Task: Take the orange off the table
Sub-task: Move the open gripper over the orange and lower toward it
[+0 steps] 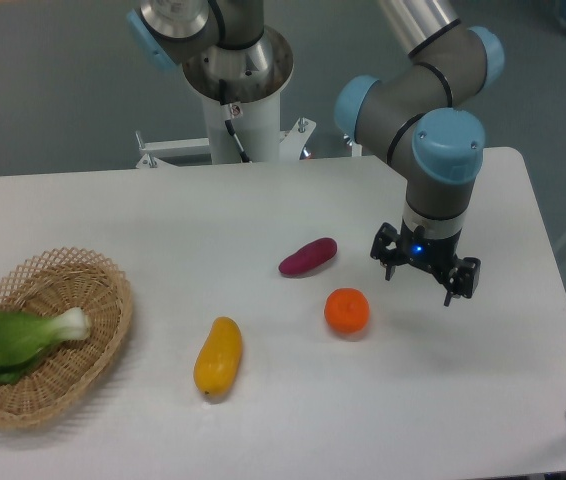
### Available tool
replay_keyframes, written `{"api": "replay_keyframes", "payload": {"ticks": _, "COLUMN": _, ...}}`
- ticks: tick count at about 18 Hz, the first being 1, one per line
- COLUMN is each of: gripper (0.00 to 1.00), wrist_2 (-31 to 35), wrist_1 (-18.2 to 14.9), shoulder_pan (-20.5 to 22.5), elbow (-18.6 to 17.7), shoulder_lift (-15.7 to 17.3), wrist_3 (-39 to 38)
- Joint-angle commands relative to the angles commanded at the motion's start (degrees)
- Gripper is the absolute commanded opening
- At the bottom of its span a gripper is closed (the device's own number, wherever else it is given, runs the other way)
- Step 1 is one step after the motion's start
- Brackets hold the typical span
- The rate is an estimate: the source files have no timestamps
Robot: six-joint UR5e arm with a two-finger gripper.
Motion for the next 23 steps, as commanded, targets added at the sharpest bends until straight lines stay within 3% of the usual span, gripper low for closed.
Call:
{"api": "replay_keyframes", "payload": {"ticks": 7, "gripper": 1.00, "wrist_2": 0.3, "wrist_1": -0.6, "shoulder_pan": -0.9, "elbow": -0.3, "shoulder_lift": 0.1, "wrist_3": -3.2}}
{"api": "replay_keyframes", "payload": {"ticks": 13, "gripper": 1.00, "wrist_2": 0.0, "wrist_1": -0.4, "shoulder_pan": -1.8, "elbow": -3.2, "shoulder_lift": 0.9, "wrist_3": -5.4}}
{"api": "replay_keyframes", "payload": {"ticks": 23, "gripper": 1.00, "wrist_2": 0.2, "wrist_1": 0.5, "shoulder_pan": -3.1, "elbow": -4.2, "shoulder_lift": -1.1, "wrist_3": -6.2}}
